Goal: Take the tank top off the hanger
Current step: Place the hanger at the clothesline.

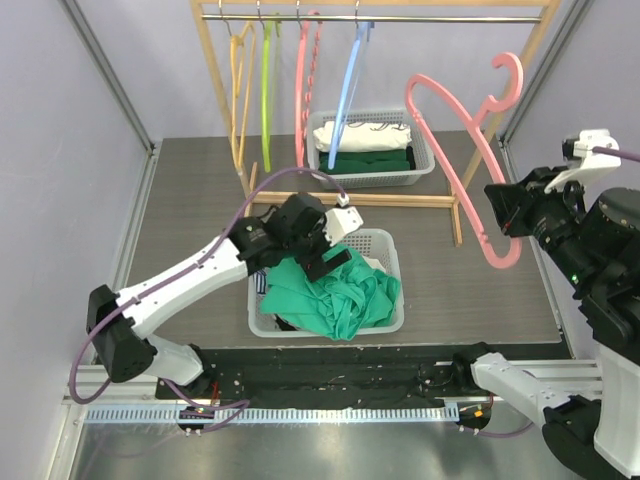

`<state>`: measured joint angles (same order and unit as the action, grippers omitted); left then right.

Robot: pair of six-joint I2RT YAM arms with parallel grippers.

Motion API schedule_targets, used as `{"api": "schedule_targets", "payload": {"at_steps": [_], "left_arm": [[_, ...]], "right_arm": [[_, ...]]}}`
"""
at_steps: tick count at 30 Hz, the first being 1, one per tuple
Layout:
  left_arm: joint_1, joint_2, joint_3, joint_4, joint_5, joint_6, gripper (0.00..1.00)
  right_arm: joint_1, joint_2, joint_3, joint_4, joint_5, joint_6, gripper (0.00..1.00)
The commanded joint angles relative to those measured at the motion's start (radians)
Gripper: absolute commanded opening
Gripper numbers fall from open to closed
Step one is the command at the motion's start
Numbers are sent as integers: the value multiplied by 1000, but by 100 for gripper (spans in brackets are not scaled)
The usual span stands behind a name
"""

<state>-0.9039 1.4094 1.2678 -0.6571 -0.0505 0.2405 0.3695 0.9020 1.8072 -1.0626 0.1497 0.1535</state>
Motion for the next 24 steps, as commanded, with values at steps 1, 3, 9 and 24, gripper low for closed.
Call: {"api": "schedule_targets", "payload": {"at_steps": [1, 3, 9, 24], "left_arm": [[-3, -18, 250, -241, -31, -15, 100], [-4, -20, 367, -320, -14, -23, 100], [-7, -10, 694, -519, 93, -1, 100], [-6, -64, 926, -667, -2, -21, 100]], "right_arm": [[5, 89, 118, 70, 21, -45, 1], [5, 150, 194, 52, 36, -55, 1], [5, 270, 343, 30, 54, -68, 1], [5, 561, 601, 75, 59, -108, 1]]}}
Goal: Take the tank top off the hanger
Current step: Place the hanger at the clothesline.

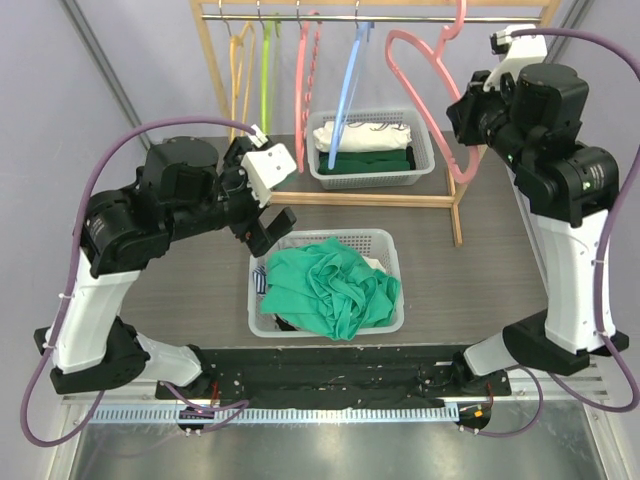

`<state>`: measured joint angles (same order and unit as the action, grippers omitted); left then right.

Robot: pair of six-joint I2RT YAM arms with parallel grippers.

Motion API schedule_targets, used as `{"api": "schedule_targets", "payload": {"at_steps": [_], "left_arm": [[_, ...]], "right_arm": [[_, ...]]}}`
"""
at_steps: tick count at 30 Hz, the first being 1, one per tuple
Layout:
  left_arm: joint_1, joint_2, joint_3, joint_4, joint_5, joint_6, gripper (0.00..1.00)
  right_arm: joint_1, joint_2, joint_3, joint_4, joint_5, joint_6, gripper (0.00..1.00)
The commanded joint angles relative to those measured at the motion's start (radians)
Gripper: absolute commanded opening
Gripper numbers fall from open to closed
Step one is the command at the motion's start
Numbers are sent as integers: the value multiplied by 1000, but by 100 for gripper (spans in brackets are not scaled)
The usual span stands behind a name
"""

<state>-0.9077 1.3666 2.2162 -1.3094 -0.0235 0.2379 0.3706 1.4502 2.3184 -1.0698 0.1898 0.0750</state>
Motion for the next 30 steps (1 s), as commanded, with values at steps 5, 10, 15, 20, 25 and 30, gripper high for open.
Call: {"api": "schedule_targets", "payload": {"at_steps": [5, 10, 15, 20, 25, 30], "left_arm": [[-2, -37, -59, -1, -29, -32, 100], [-2, -40, -66, 1, -26, -38, 100], [0, -35, -56, -1, -30, -35, 99], [0, -34, -46, -1, -35, -25, 100], [1, -29, -35, -5, -29, -26, 100], [4, -24, -24, -8, -18, -26, 100]], "right_arm": [[4, 45, 107, 114, 16, -43, 1], [4, 81, 102, 122, 34, -60, 1], [4, 116, 99, 126, 39, -67, 1], [4, 136, 84, 128, 37, -61, 1], [5, 141, 79, 134, 30, -58, 1], [4, 148, 78, 136, 28, -60, 1]]}}
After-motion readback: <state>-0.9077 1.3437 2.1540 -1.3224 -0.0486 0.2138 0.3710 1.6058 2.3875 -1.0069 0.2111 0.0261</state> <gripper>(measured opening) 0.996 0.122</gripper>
